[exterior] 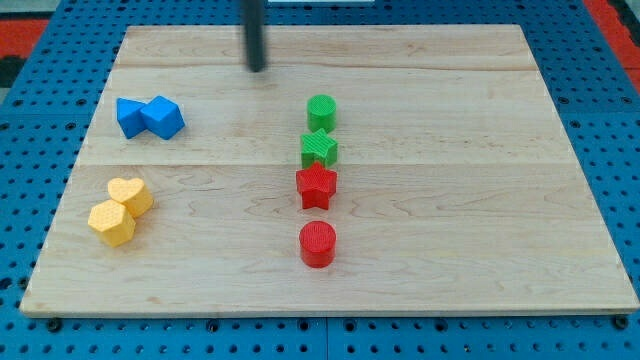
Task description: Push the blue triangle to the bottom side
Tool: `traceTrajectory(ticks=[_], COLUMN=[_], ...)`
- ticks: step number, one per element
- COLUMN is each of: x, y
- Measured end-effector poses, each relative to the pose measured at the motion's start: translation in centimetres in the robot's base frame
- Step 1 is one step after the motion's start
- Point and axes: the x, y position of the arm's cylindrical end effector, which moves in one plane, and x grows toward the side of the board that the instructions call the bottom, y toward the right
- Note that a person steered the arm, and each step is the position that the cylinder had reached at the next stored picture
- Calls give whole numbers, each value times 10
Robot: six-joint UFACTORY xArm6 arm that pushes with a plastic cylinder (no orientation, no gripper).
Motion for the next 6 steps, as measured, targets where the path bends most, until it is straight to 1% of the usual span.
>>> traceTrajectory(ticks=[1, 2, 3, 4, 5, 6], x=[12, 62, 108, 117, 141, 133], y=[-138, -121, -62, -29, -24, -7])
